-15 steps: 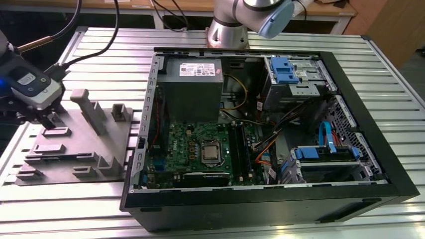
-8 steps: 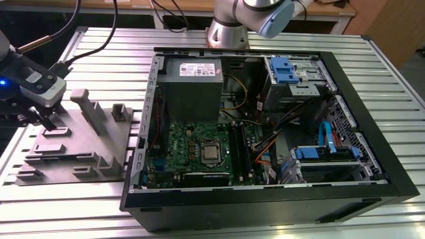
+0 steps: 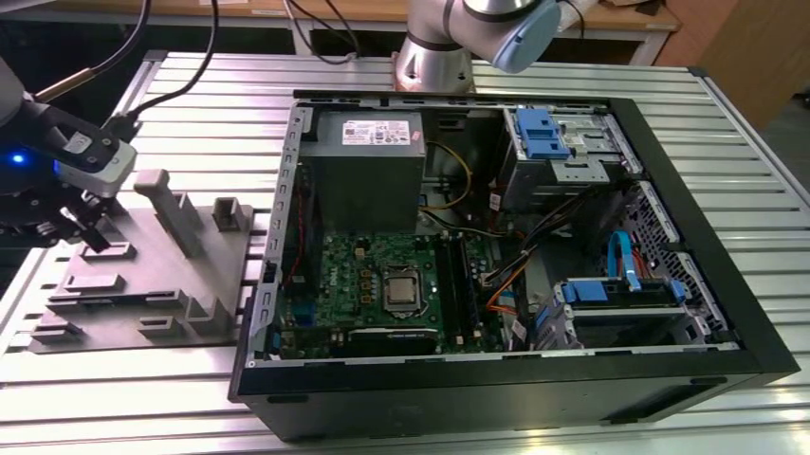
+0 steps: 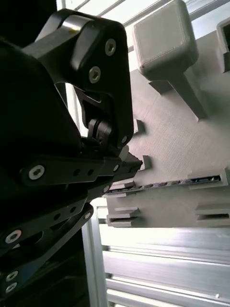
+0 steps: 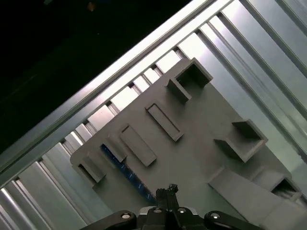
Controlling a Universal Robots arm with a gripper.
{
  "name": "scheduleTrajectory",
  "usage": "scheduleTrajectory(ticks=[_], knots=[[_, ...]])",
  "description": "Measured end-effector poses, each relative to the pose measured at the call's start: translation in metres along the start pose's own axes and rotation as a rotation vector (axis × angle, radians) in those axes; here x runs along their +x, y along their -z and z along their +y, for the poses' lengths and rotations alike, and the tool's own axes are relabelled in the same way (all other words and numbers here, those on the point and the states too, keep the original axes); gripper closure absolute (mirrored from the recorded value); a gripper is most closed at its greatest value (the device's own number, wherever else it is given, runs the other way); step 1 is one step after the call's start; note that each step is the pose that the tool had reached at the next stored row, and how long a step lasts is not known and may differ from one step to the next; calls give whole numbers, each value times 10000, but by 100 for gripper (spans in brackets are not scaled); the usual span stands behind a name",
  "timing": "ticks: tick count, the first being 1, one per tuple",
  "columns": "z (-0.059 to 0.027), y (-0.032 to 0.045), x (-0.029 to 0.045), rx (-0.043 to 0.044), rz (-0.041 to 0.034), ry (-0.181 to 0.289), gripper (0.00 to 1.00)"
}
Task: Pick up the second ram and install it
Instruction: 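Pick up the second ram and move it above second insertion slot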
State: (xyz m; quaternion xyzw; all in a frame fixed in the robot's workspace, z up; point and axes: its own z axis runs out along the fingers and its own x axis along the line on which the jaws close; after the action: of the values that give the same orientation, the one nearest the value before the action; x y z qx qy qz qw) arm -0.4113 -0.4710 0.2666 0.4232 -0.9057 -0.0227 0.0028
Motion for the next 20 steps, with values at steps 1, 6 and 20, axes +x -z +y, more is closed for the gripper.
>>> scheduleTrajectory(ticks=[1, 6, 20], knots=[[0, -7, 0, -3, 8, 180, 90], [-2, -44, 1, -16, 47, 1089, 90], [-7, -145, 2, -52, 158, 3638, 90]])
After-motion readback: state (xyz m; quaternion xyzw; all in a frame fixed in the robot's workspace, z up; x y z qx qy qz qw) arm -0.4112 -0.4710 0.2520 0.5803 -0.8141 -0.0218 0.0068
